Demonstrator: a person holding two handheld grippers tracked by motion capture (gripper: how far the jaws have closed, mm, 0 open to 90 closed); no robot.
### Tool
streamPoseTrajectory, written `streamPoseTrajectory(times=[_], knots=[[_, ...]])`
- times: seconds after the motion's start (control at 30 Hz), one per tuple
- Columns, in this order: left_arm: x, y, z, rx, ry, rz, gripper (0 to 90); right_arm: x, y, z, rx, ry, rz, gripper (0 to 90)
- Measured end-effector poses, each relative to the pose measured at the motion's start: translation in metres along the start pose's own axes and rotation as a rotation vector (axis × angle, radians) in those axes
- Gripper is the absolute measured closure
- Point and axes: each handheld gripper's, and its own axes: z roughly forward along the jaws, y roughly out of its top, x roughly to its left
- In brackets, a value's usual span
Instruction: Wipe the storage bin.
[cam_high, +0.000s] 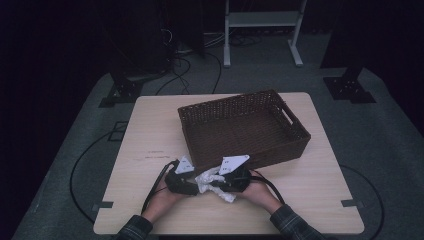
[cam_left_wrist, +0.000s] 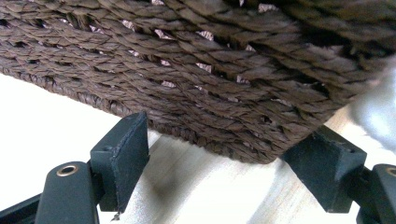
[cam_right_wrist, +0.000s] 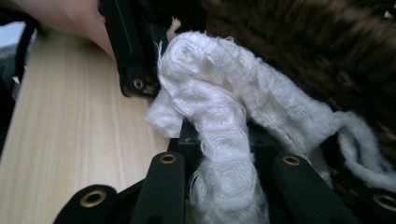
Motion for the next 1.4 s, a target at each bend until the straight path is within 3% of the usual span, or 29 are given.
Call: streamPoseTrajectory(times=[0.17,0.47,0.57,0.83,1.4], knots=[[0.0,0.0,0.0,0.001,0.0,0.0,22.1,0.002,0.007,-0.009,-0.033,-0.003,-0.01,73.0],[0.0,0.0,0.0,0.001,0.0,0.001,22.1,0.004,0.022,-0.037,-0.143,-0.007,-0.005,73.0],[0.0,0.0,0.0,-0.003,0.001,-0.004,22.0,0.0,0.022,-0.043,-0.152,-0.01,0.003,72.9],[0.0,0.0,0.0,-0.002,0.0,-0.002,22.0,-0.002,0.004,-0.06,-0.138,-0.022,0.026,72.5],[0.0,0.0,0.0,-0.002,0.001,0.0,22.0,-0.013,-0.058,-0.108,-0.102,-0.133,0.164,72.1]])
